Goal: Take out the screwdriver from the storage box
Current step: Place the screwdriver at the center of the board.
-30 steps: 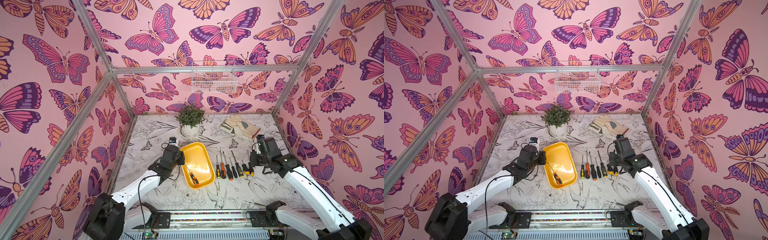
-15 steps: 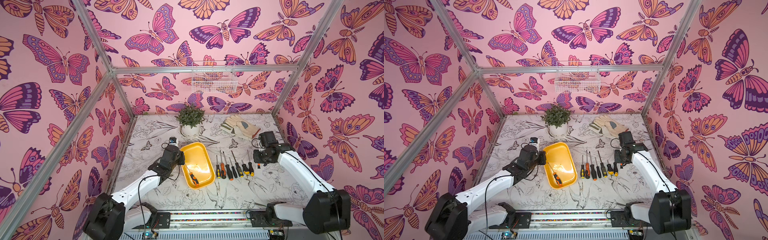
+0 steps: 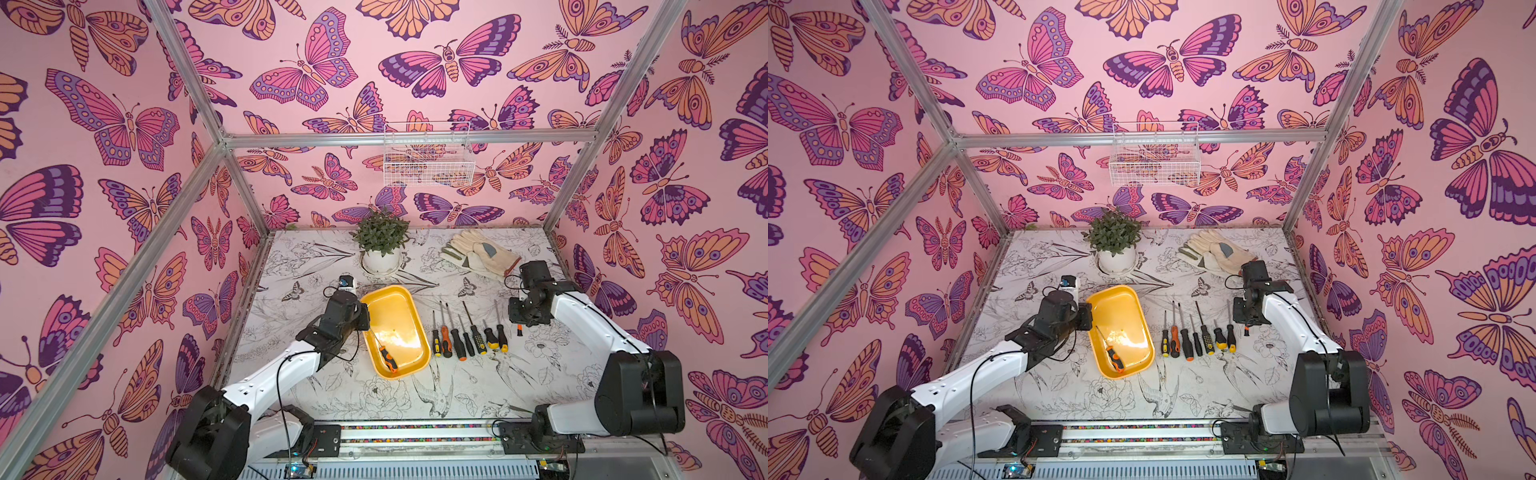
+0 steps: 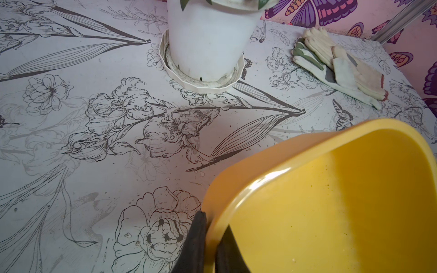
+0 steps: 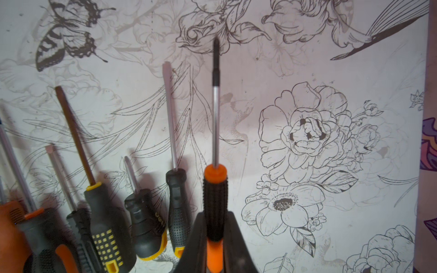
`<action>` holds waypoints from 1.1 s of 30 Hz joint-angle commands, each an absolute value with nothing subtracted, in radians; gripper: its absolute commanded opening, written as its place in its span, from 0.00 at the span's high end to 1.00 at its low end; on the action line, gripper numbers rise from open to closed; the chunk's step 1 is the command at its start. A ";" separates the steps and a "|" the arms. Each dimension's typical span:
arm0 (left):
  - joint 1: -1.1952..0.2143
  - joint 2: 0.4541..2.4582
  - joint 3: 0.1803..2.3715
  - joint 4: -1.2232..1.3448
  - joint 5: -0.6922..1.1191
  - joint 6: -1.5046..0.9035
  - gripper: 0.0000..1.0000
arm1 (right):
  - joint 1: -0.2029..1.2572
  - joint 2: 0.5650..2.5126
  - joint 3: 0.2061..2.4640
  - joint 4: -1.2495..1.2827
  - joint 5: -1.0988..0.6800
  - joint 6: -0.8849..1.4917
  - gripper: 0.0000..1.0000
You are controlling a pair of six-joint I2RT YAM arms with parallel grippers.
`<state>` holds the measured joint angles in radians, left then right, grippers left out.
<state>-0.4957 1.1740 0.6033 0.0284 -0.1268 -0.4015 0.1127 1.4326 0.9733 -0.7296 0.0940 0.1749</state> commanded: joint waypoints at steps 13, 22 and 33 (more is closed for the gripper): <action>-0.489 1.181 0.586 0.061 -0.109 -0.413 1.00 | 0.100 1.619 0.973 -0.678 0.031 0.144 1.00; -0.489 1.186 0.584 0.065 -0.105 -0.416 1.00 | 0.100 1.655 0.963 -0.665 0.020 0.139 1.00; -0.489 1.184 0.582 0.065 -0.109 -0.417 1.00 | 0.099 1.673 0.965 -0.666 0.014 0.139 1.00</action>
